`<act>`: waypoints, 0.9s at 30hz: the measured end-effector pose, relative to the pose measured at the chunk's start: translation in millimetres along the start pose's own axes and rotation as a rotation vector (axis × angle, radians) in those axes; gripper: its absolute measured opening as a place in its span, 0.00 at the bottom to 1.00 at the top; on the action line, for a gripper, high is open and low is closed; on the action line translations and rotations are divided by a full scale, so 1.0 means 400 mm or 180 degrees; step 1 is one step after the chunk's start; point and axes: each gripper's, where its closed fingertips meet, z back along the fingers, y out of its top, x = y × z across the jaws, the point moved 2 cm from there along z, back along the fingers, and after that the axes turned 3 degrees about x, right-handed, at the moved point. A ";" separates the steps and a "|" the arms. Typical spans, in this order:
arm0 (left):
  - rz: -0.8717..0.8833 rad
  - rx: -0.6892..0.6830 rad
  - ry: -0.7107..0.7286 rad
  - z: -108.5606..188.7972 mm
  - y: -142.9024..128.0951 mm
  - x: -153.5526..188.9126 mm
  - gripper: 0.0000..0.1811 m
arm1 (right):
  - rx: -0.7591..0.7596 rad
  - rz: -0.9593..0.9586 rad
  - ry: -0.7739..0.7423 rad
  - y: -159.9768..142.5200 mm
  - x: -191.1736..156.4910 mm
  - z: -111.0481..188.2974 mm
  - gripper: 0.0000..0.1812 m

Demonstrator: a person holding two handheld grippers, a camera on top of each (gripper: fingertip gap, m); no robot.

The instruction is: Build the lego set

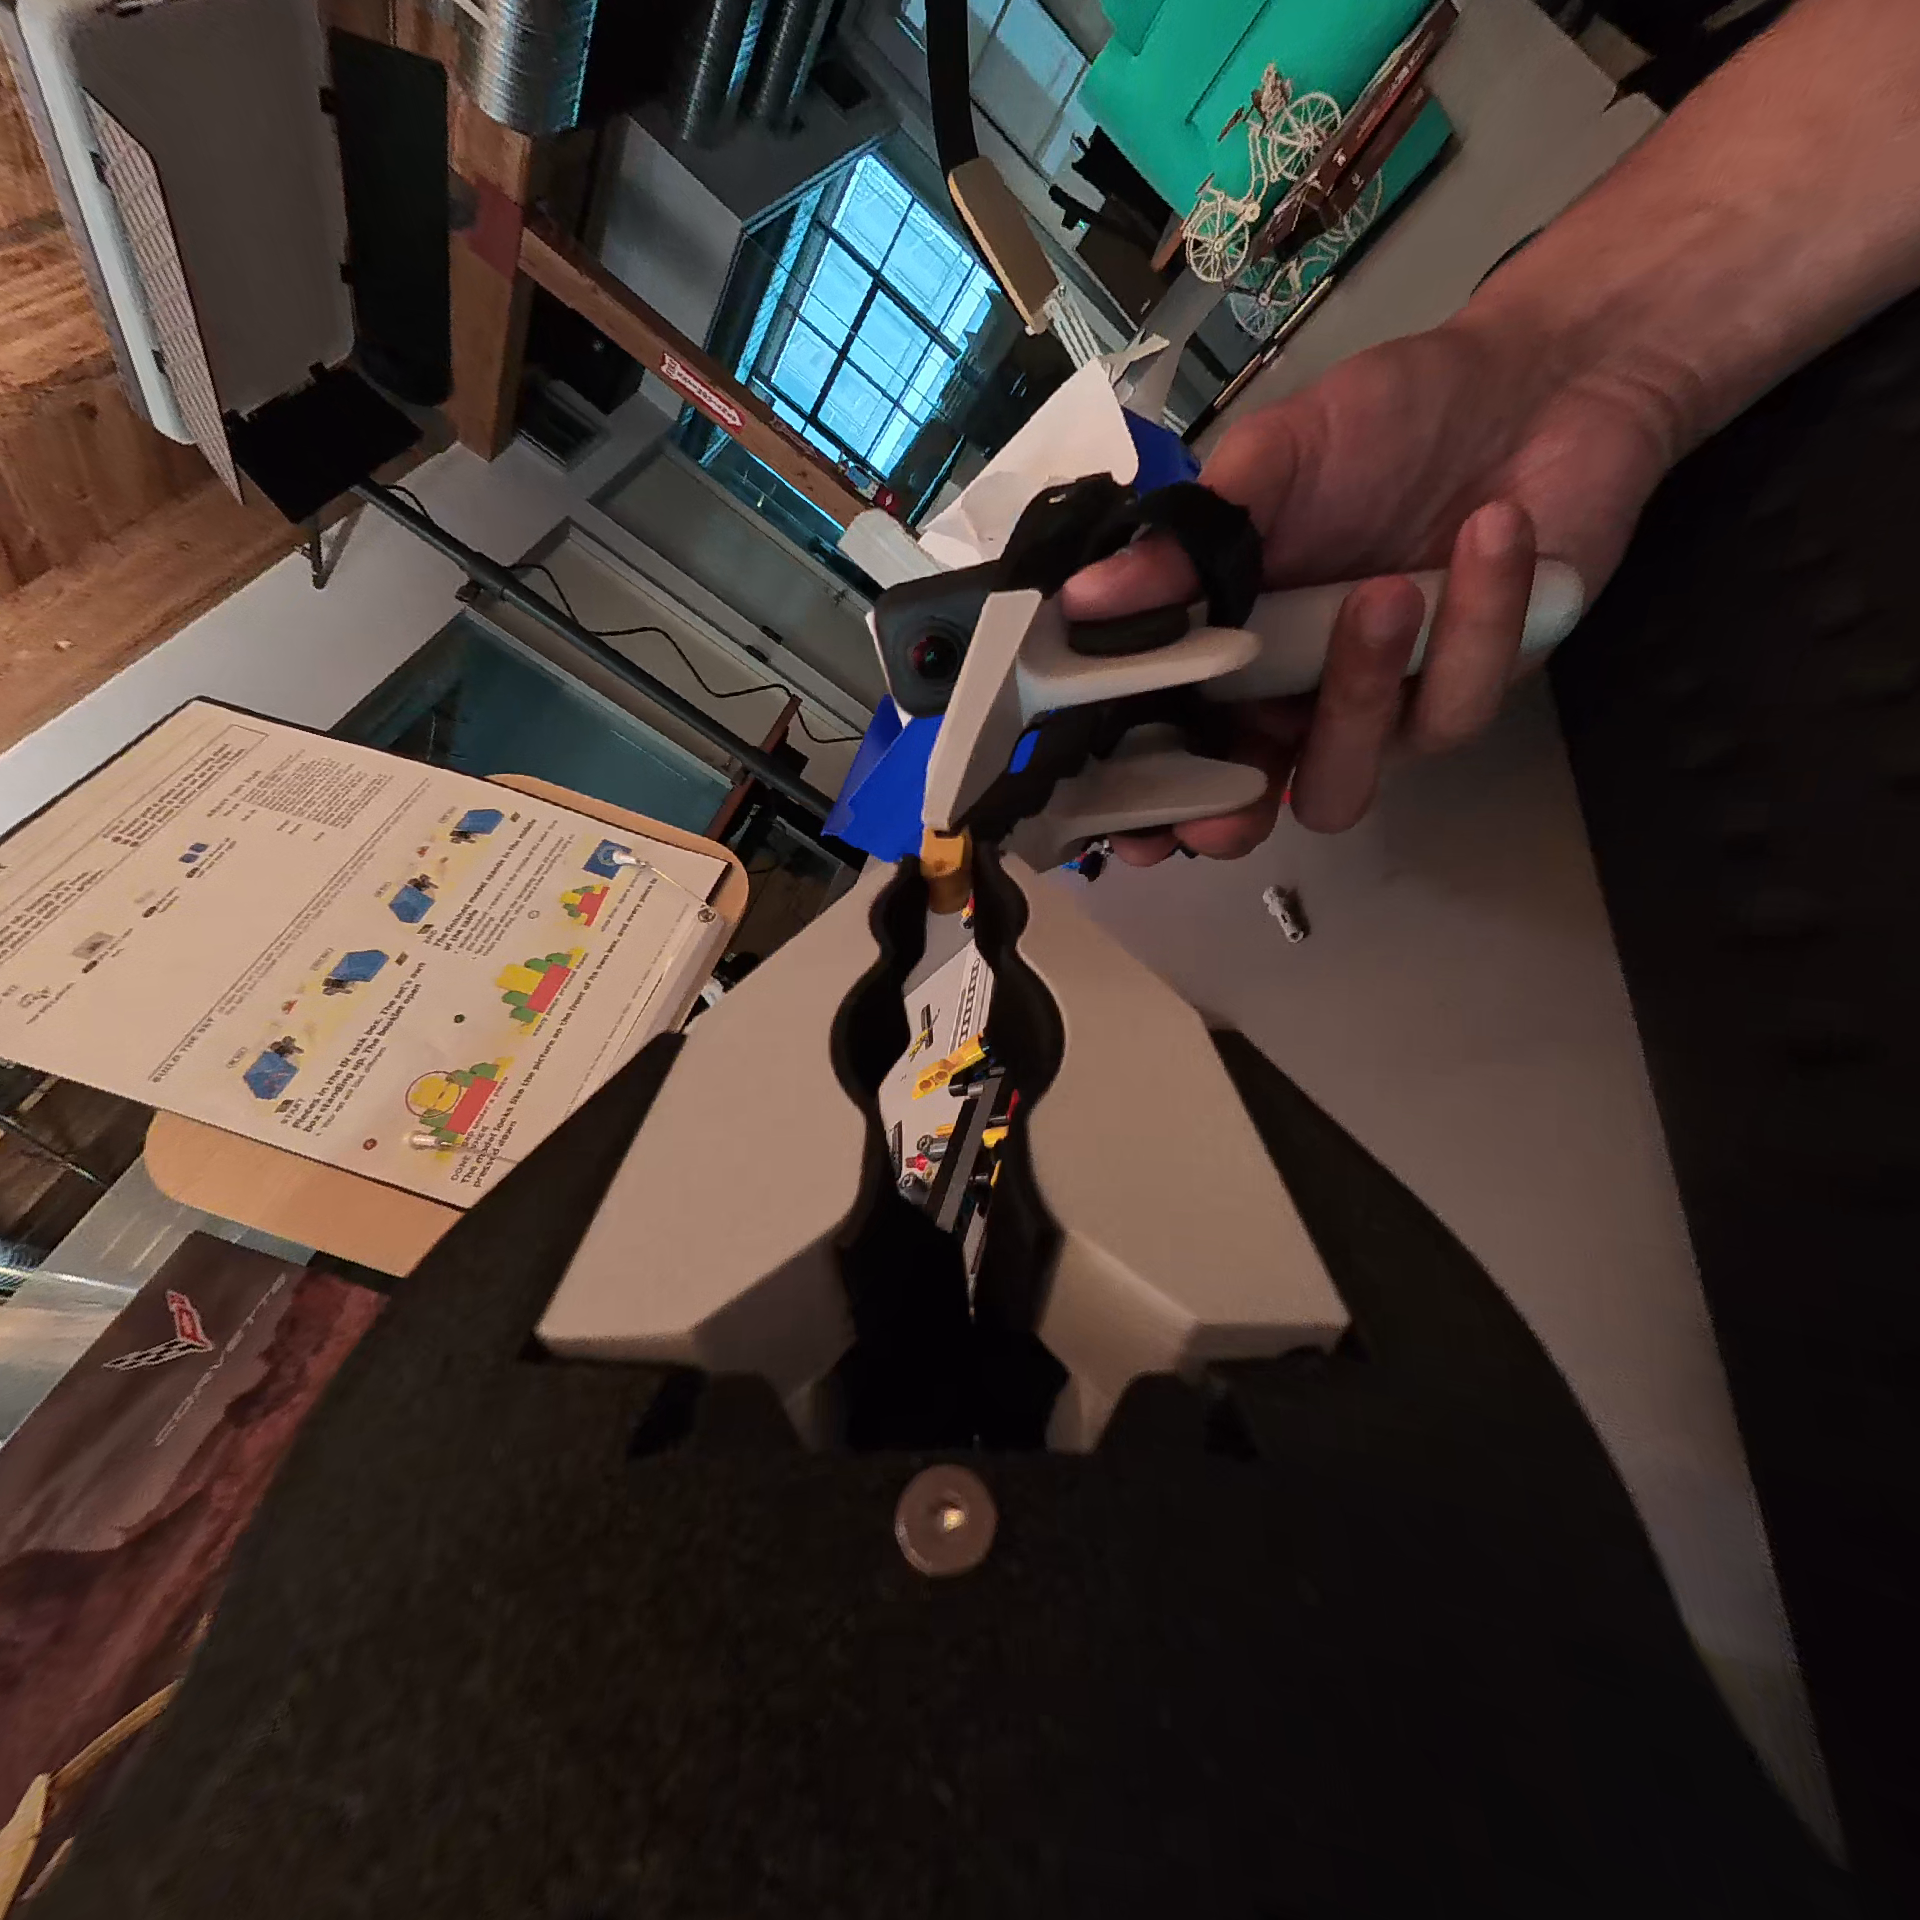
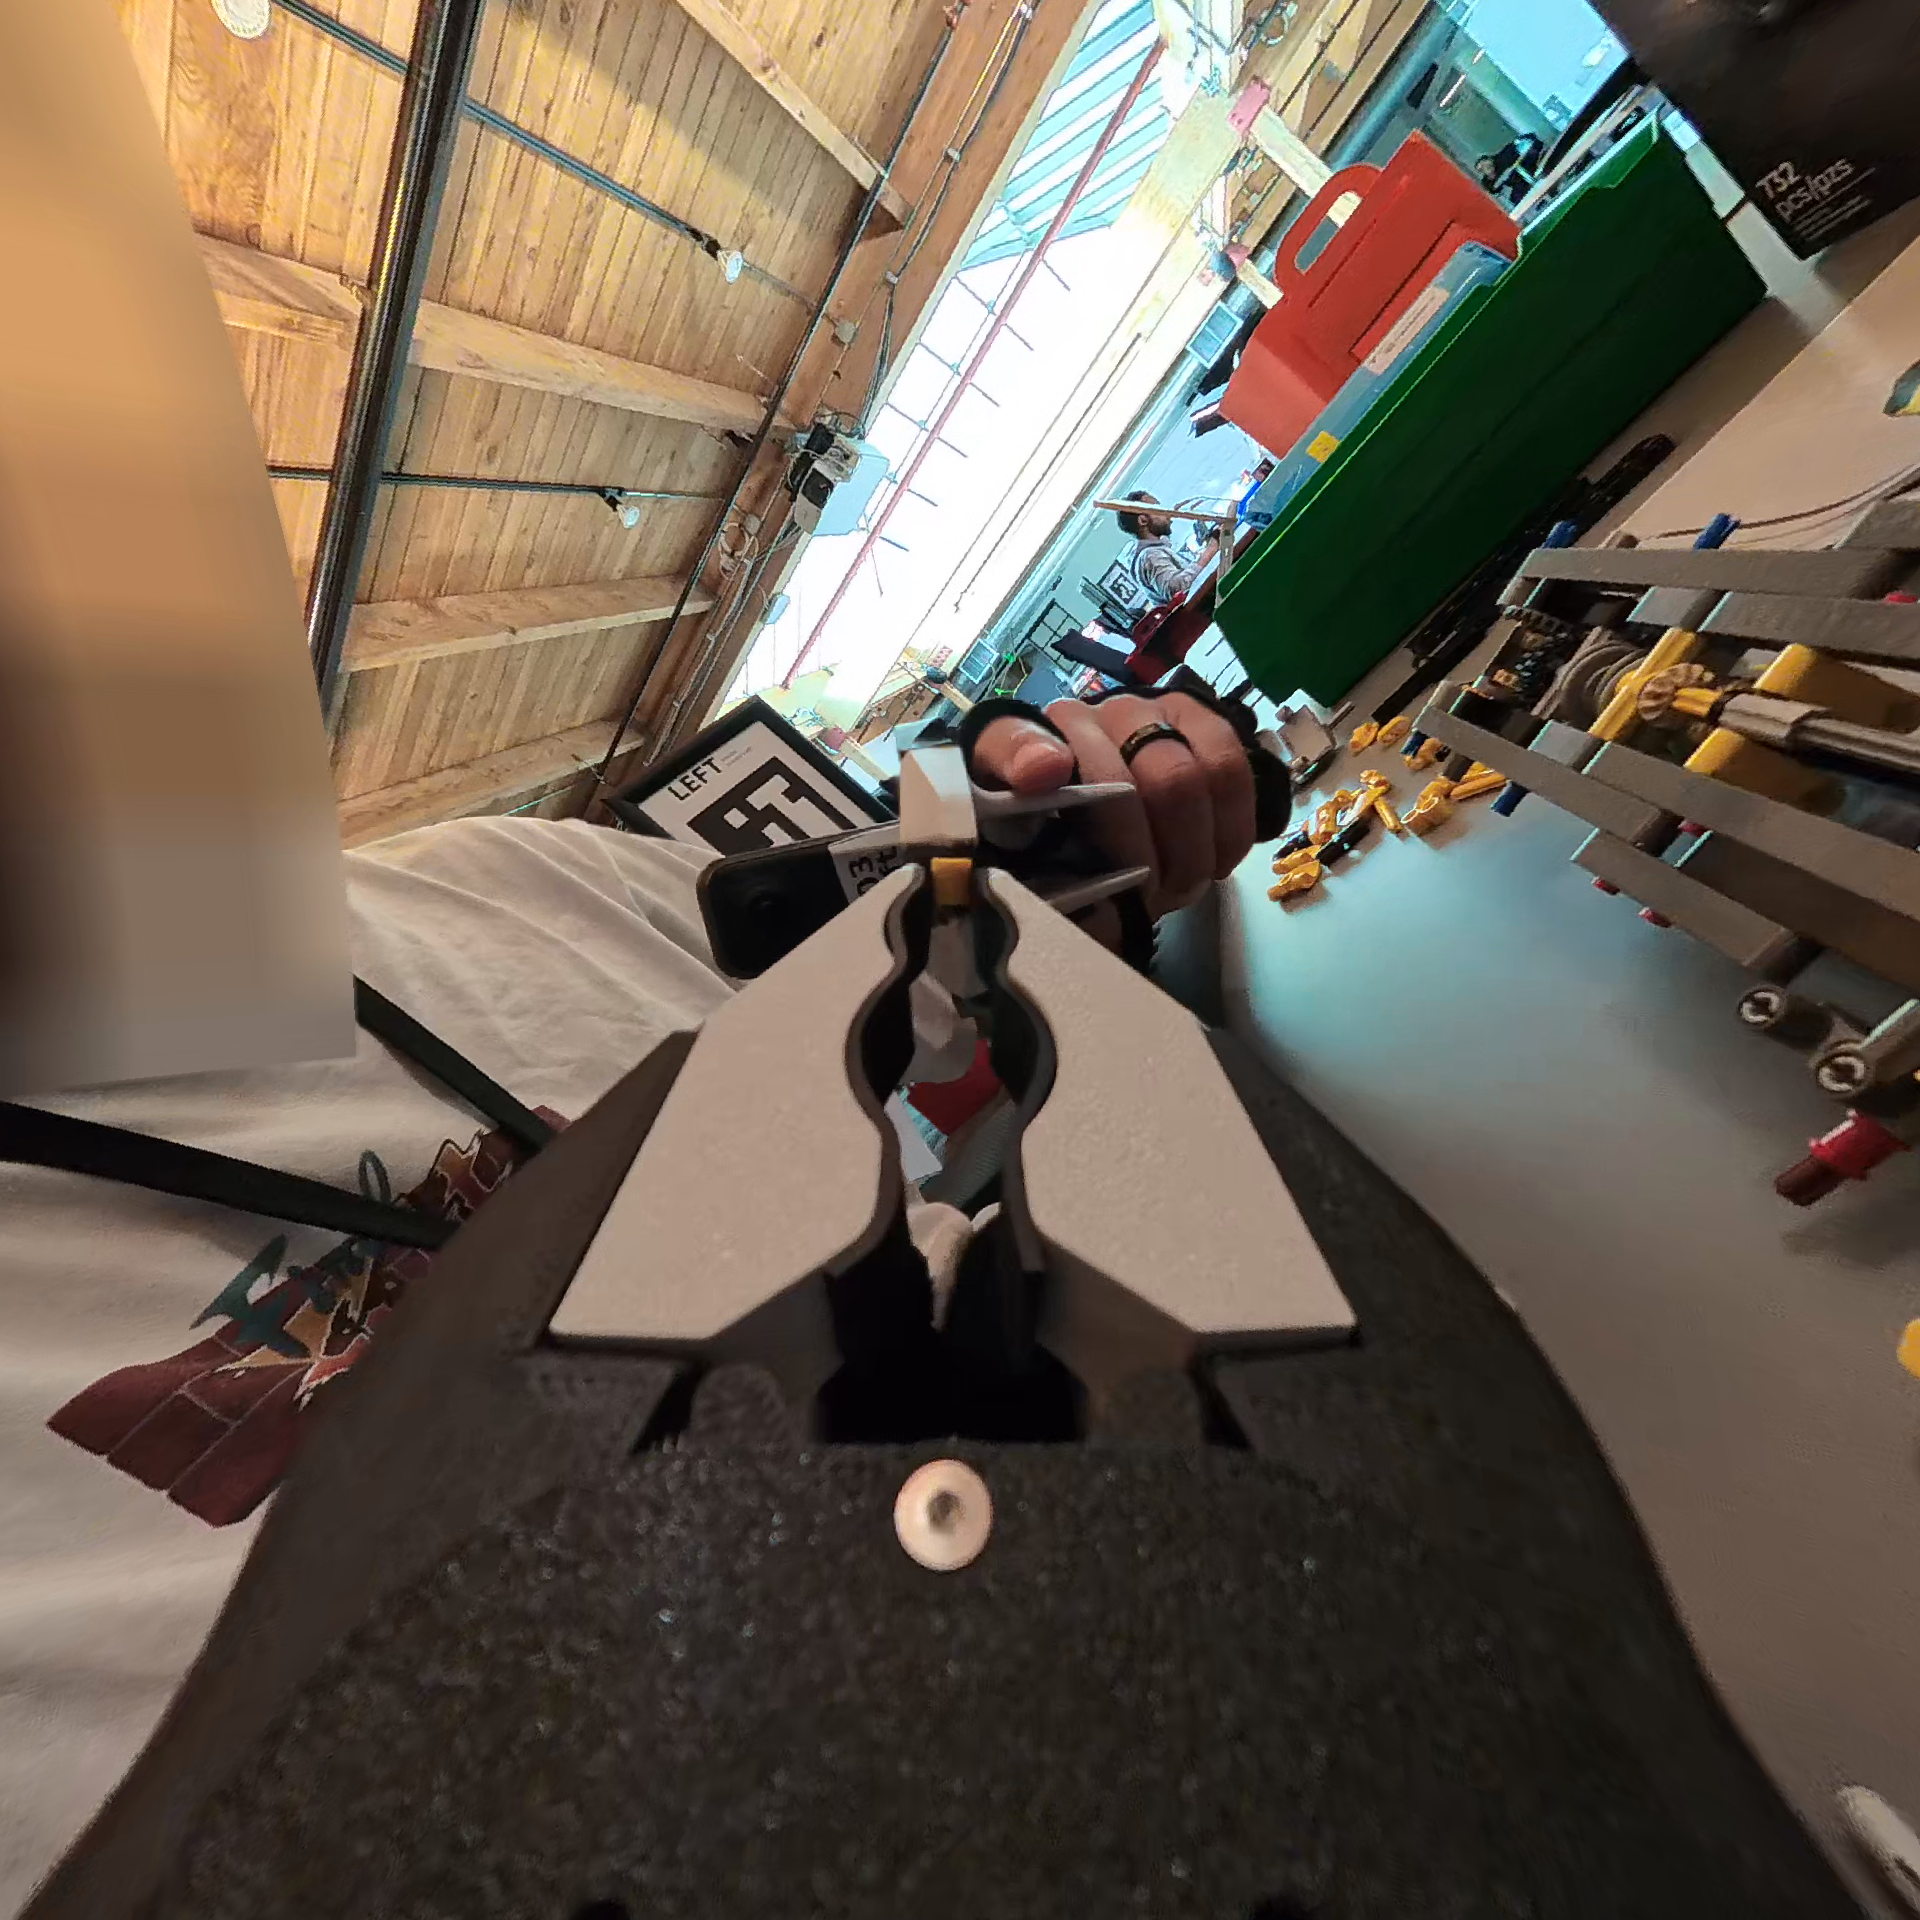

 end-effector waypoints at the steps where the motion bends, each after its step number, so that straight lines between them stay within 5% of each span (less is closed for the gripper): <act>1: -0.0003 -0.0010 -0.0004 -0.002 -0.004 0.000 0.03 | 0.0014 -0.0017 -0.0023 0.001 0.004 0.001 0.03; 12: -0.0423 -0.0980 0.0198 -0.045 -0.127 0.021 0.04 | 0.0106 0.0508 -0.1229 0.028 0.111 0.043 0.03; 27: -0.0271 -0.1368 0.0048 -0.038 -0.182 0.047 0.03 | -0.0304 0.1004 -0.1739 0.007 0.161 0.034 0.05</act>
